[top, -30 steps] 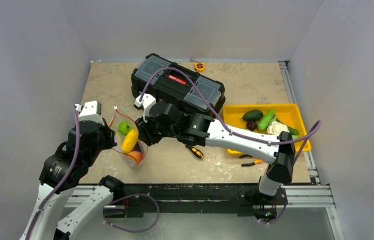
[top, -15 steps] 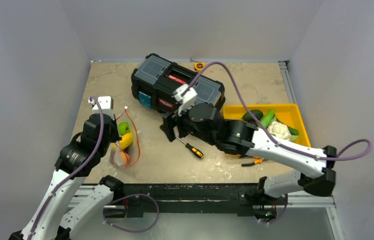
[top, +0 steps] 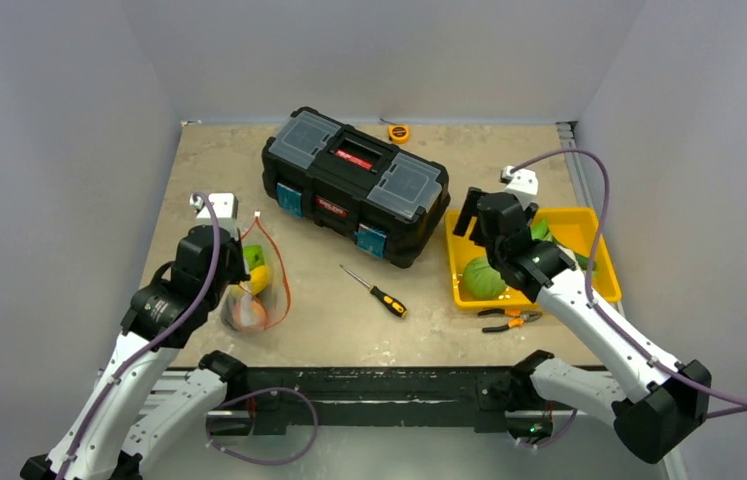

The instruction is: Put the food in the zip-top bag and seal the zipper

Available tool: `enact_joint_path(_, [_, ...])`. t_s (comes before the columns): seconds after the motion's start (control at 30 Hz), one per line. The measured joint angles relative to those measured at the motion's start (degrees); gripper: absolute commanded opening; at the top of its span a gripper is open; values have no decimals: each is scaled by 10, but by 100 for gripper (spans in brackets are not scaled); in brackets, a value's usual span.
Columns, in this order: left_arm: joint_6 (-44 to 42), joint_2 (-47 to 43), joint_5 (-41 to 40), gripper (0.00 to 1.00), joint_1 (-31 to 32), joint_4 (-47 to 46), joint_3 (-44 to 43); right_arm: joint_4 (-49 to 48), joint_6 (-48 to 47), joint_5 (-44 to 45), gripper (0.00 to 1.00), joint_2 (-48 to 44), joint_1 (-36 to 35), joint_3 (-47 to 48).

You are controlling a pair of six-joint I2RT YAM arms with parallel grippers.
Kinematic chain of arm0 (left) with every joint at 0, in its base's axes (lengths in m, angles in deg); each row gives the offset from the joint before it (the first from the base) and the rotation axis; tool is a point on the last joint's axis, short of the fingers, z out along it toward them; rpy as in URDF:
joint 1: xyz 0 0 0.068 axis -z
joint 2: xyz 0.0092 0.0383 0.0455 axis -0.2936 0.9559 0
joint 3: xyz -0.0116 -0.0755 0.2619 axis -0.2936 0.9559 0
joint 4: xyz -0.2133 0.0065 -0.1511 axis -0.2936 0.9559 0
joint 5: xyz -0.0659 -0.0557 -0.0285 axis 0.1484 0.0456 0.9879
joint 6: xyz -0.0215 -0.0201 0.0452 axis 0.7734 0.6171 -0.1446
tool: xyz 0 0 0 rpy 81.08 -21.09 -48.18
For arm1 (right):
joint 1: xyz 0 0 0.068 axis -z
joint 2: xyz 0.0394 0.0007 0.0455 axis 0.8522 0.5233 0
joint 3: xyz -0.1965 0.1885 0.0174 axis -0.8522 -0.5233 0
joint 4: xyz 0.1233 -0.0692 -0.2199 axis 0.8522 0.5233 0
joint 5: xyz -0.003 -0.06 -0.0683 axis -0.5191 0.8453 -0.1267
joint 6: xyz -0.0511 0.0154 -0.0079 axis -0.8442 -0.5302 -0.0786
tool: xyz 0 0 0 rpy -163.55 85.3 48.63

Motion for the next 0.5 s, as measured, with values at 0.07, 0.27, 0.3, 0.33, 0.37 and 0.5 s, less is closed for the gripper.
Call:
enact_joint_path(0.07, [0, -1, 3, 0, 0, -1, 1, 0, 11, -6, 80, 2, 40, -11])
enact_joint_path(0.27, [0, -1, 6, 0, 0, -1, 2, -17, 36, -19, 76, 45, 151, -31])
enact_joint_path(0.3, [0, -1, 7, 0, 0, -1, 2, -23, 39, -22, 74, 52, 165, -39])
enact_joint_path(0.33, [0, -1, 9, 0, 0, -1, 2, -28, 43, -22, 73, 57, 178, -49])
enact_joint_path(0.37, [0, -1, 10, 0, 0, -1, 2, -32, 47, -23, 73, 62, 189, -58])
enact_joint_path(0.5, [0, 0, 14, 0, 0, -1, 2, -50, 57, -21, 66, 82, 219, -80])
